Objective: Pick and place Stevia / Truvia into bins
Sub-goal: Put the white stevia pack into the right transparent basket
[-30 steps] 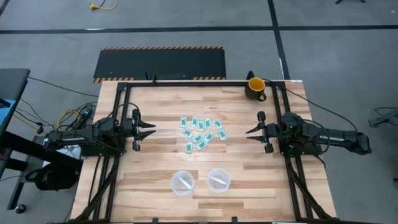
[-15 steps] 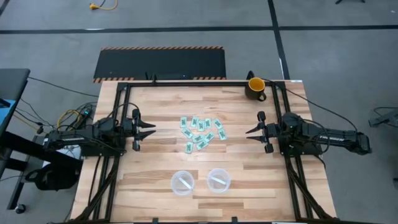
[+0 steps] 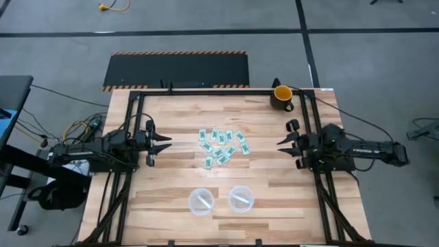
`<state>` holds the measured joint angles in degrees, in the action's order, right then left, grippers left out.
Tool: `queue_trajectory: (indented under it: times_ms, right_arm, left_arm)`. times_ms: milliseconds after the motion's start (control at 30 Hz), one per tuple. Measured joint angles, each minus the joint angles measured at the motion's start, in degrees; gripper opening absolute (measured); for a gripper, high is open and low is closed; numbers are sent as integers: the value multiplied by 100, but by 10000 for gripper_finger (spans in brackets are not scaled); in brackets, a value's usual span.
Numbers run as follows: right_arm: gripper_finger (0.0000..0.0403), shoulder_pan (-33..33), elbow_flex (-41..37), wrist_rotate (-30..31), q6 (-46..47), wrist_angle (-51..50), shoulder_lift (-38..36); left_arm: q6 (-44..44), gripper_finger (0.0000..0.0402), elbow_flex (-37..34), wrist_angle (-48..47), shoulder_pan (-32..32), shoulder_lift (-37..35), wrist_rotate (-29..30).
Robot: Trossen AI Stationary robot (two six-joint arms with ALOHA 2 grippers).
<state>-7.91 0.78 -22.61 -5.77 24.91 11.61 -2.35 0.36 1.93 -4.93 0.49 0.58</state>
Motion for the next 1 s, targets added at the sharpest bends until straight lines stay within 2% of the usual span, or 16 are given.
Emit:
queue_trajectory:
  times_ms: [133,233,367,467,567,900,1000]
  right_arm:
    - [87,111,4,236,-93,324,54]
    - [87,106,4,996,-384,423,105]
    - [87,106,32,2347,-718,341,193]
    - [87,104,33,2991,-910,252,319]
    - [87,104,33,3154,-923,236,465]
    - [87,104,48,3163,-528,243,655]
    - [87,104,295,3174,-247,-113,659]
  left_arm:
    - [0,97,2,0,2,-7,-9]
    - [0,97,1,-1,1,20,-8]
    - [0,97,0,0,2,17,-7]
    - [0,97,2,0,2,15,-7]
    - [0,97,1,-2,0,15,-6]
    - [0,98,1,-2,0,15,-2]
    - [0,98,0,-2,0,15,0]
